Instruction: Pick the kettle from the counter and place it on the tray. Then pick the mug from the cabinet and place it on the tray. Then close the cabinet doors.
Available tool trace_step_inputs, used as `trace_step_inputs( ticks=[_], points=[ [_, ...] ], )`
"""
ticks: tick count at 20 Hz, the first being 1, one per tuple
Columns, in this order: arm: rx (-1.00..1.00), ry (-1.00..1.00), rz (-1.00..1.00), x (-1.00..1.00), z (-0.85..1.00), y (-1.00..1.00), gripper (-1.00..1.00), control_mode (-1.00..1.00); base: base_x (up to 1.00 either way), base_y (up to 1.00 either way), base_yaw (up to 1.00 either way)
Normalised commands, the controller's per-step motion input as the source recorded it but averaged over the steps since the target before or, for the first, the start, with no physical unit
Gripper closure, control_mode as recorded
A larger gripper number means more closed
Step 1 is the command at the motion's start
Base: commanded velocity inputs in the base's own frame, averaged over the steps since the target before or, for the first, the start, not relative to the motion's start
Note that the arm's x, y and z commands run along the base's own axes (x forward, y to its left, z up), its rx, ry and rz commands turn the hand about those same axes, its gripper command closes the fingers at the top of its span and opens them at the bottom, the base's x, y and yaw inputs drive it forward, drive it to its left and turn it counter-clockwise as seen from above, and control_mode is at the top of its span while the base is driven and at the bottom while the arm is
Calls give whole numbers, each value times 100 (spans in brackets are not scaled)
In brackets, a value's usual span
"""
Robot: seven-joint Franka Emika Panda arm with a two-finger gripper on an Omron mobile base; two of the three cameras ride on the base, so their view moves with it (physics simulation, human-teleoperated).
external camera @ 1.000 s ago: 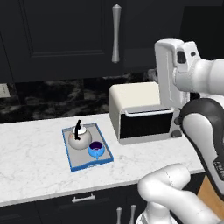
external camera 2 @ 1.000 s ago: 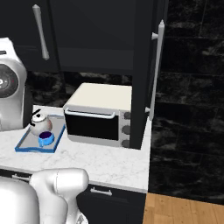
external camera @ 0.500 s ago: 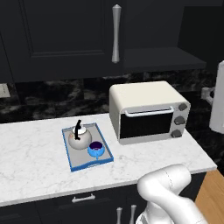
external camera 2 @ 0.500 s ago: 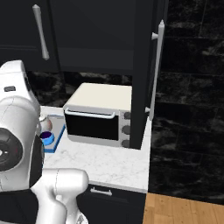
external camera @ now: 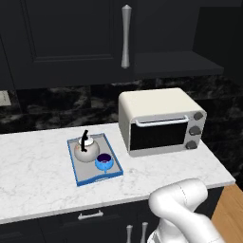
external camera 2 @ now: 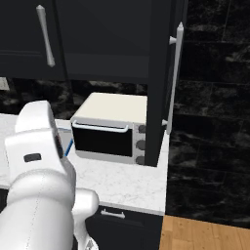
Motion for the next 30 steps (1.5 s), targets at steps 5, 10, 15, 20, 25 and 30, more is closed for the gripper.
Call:
trace_step_inputs(
  ticks=[5, 10, 15, 20, 25, 30],
  points=[
    [-4, 0, 0, -28, -2, -78, 100, -100, 0, 0, 0],
    [-6, 0, 0, -7, -11, -53, 100, -100, 0, 0, 0],
    [-7, -1, 0, 6, -30, -47, 100, -100, 0, 0, 0],
    [-1, -13, -2, 28, -50, -39, 100, -100, 0, 0, 0],
    [0, -2, -10, 68, -47, -57, 100, -100, 0, 0, 0],
    [0, 0, -16, 99, -54, -53, 100, -100, 0, 0, 0]
  ],
)
